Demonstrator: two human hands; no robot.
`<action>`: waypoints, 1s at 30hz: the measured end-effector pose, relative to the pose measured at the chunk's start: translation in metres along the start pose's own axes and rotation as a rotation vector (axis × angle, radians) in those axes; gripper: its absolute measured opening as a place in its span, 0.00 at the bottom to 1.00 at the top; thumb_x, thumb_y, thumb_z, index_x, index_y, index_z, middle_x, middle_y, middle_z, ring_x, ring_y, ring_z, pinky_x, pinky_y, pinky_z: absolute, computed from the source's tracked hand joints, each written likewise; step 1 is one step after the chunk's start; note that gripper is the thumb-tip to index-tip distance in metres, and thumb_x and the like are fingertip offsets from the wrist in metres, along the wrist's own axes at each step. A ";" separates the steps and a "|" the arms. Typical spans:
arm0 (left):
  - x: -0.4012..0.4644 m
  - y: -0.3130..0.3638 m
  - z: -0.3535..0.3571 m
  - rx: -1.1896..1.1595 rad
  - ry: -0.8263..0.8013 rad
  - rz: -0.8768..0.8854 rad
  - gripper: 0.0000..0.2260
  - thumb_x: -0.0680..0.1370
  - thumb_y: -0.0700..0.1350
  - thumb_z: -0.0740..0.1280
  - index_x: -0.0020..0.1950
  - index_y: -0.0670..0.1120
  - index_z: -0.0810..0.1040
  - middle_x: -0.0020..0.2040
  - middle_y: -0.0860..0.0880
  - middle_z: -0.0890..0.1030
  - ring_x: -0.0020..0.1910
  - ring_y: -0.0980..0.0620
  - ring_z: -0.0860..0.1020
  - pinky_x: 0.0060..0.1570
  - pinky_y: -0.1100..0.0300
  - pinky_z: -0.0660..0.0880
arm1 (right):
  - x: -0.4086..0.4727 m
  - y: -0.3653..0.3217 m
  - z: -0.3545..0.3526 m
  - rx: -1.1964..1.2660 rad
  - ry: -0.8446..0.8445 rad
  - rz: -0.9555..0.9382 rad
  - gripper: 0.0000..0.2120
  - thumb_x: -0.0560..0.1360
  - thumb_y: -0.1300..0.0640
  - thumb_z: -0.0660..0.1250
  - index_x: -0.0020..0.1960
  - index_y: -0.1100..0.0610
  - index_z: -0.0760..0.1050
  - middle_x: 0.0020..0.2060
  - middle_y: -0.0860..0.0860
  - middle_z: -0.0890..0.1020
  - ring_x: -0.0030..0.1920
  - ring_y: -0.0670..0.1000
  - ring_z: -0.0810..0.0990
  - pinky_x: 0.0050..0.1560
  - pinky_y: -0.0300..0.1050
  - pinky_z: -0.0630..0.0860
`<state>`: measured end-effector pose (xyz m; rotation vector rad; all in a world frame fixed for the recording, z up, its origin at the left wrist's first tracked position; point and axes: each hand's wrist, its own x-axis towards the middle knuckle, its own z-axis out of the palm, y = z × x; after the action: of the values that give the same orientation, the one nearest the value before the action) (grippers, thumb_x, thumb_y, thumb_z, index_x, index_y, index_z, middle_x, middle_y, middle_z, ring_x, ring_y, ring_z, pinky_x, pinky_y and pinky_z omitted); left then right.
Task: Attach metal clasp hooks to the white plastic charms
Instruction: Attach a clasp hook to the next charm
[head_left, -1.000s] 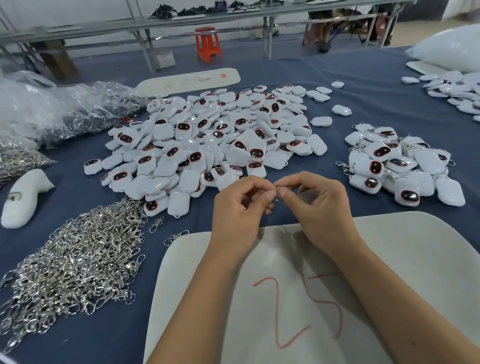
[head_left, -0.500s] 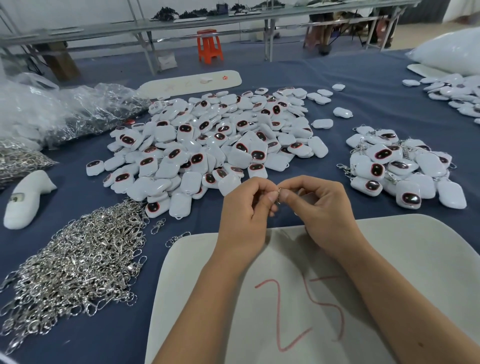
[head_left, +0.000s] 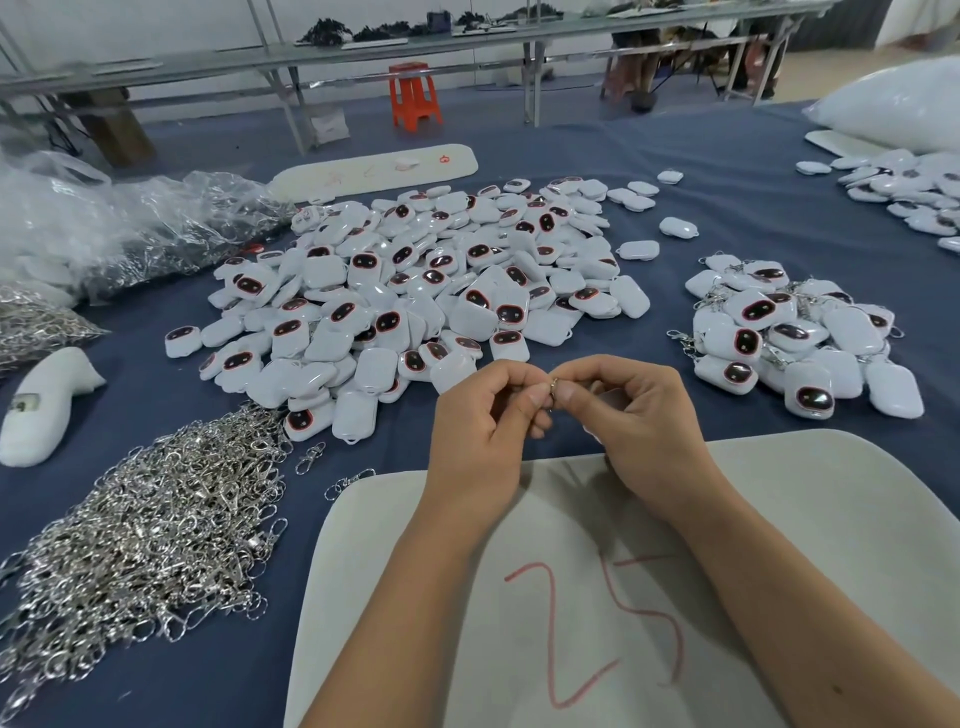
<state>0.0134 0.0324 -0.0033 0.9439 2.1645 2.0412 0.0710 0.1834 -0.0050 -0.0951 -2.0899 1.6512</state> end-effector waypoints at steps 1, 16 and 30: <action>0.000 0.000 0.001 0.022 0.004 0.005 0.07 0.81 0.36 0.65 0.47 0.44 0.81 0.37 0.55 0.81 0.35 0.57 0.78 0.41 0.66 0.74 | 0.000 0.000 0.000 0.001 -0.003 -0.001 0.09 0.79 0.62 0.73 0.46 0.49 0.86 0.29 0.41 0.78 0.29 0.44 0.65 0.33 0.32 0.65; -0.001 0.004 0.002 0.047 0.014 0.001 0.06 0.80 0.40 0.65 0.46 0.44 0.81 0.35 0.55 0.81 0.35 0.57 0.77 0.40 0.65 0.74 | -0.002 -0.002 -0.001 0.021 0.003 0.028 0.08 0.78 0.64 0.73 0.44 0.53 0.86 0.31 0.48 0.84 0.28 0.44 0.68 0.32 0.32 0.67; -0.001 0.002 0.004 0.409 0.046 0.030 0.07 0.81 0.37 0.64 0.46 0.46 0.77 0.40 0.57 0.77 0.39 0.58 0.74 0.40 0.70 0.67 | -0.004 -0.007 0.007 -0.450 0.093 -0.215 0.07 0.75 0.64 0.76 0.48 0.53 0.87 0.39 0.44 0.85 0.43 0.46 0.83 0.48 0.48 0.79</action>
<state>0.0166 0.0352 -0.0025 0.9701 2.6677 1.6737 0.0733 0.1734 -0.0014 -0.0858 -2.2721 1.0156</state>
